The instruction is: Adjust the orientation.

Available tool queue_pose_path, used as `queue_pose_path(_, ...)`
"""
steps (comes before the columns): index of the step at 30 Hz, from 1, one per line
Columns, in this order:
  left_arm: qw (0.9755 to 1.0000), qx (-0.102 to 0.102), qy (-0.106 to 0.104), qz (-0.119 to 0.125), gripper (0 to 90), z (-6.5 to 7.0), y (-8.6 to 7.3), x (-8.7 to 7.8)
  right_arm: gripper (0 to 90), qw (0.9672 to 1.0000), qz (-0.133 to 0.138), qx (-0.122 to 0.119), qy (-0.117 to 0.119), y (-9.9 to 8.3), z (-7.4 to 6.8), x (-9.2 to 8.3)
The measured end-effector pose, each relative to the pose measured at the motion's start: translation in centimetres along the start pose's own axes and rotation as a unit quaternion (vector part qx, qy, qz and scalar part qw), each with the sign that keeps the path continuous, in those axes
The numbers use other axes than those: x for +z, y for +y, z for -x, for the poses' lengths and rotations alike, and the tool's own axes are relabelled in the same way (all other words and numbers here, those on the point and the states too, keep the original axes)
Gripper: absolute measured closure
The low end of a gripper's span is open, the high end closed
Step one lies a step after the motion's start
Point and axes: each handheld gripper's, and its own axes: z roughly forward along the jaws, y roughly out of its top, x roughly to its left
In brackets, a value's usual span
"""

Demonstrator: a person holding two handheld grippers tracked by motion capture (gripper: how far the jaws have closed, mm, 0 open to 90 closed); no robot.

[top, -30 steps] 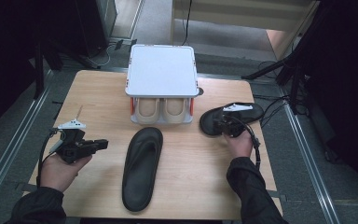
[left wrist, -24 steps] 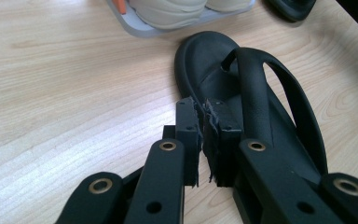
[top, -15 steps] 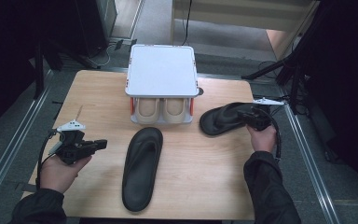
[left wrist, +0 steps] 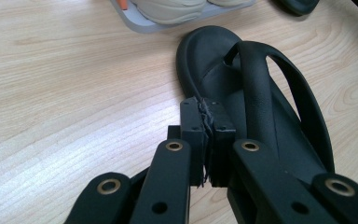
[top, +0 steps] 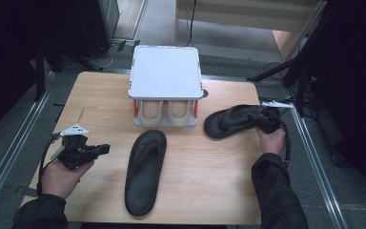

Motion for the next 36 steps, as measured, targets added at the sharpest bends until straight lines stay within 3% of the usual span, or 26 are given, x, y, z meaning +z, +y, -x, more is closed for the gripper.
queue_pose_path(9, 1.0, 0.001, -0.005, 0.001, 87.5, 0.0, 0.2, 0.1, 90.0, 0.9999, -0.011, -0.005, 0.009, -0.5, -1.2, -0.6)
queue_pose_path(24, 0.9998, 0.01, -0.018, -0.002, 87.1, 0.3, 0.9, 0.5, 90.0, 0.9986, -0.036, -0.027, 0.027, -1.8, -5.6, -1.6)
queue_pose_path(36, 0.9996, 0.015, -0.025, -0.001, 86.5, 0.5, 1.4, 1.1, 90.0, 0.9964, -0.052, -0.037, 0.055, -3.3, -7.9, -3.0)
